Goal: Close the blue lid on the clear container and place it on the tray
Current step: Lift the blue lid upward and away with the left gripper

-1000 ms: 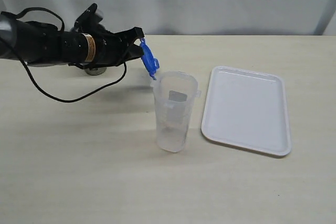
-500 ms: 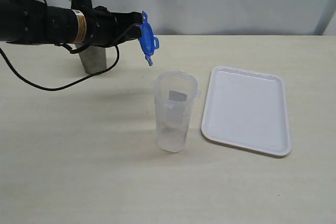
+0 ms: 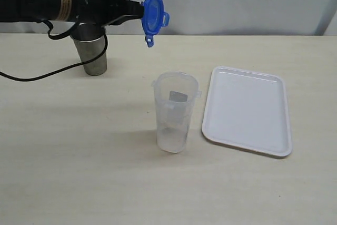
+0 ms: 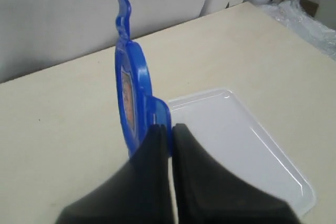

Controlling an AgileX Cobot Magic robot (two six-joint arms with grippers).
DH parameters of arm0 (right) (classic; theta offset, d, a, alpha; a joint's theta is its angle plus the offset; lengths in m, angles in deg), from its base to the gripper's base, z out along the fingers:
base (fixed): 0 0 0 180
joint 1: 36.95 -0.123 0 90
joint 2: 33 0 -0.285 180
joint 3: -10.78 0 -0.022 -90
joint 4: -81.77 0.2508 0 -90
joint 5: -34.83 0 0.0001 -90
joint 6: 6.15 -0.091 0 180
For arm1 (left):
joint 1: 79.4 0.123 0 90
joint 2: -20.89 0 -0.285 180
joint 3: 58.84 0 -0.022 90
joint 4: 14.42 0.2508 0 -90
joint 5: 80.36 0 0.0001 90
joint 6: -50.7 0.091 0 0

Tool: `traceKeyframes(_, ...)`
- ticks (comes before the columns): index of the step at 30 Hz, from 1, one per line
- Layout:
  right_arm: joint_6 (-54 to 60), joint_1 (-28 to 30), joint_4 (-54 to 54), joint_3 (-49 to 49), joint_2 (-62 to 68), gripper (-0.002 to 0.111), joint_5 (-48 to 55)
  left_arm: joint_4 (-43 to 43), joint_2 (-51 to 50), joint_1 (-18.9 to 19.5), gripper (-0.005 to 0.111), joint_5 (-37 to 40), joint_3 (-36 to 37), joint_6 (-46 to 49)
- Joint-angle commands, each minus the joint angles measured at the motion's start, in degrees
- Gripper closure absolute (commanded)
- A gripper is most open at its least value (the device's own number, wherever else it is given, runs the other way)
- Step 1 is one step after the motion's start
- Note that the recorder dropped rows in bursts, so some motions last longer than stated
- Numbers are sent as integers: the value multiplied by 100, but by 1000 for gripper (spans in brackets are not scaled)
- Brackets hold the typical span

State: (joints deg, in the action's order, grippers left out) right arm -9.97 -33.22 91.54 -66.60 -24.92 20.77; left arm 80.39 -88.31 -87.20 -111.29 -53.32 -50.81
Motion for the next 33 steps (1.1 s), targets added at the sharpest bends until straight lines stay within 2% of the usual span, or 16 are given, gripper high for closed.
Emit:
traceKeyframes(1,-7,17,13,16,-29,104,64,54,396,7,107,-217,4,330)
traceKeyframes(10,-7,17,-30,16,-29,104,62,513,569,7,107,-1896,4,2041)
traceKeyframes(11,-7,17,-30,16,-29,104,62,513,569,7,107,-1994,4,2418)
traceKeyframes(12,-7,17,-30,16,-29,104,62,513,569,7,107,-2178,18,3228)
traceKeyframes(16,-7,17,-30,16,-29,104,62,513,569,7,107,-2396,18,4551)
traceKeyframes(19,17,17,-32,16,-29,104,113,513,569,7,107,-2406,28,4765)
traceKeyframes(22,17,17,-32,16,-29,104,135,513,611,7,107,-2192,28,5217)
traceKeyframes(25,17,17,-32,16,-29,104,146,513,653,-126,107,-1314,28,5947)
traceKeyframes(29,17,17,-32,16,-29,104,146,304,653,-446,107,-35,28,6151)
traceKeyframes(33,17,17,-32,16,-29,104,146,513,653,-909,107,302,28,5914)
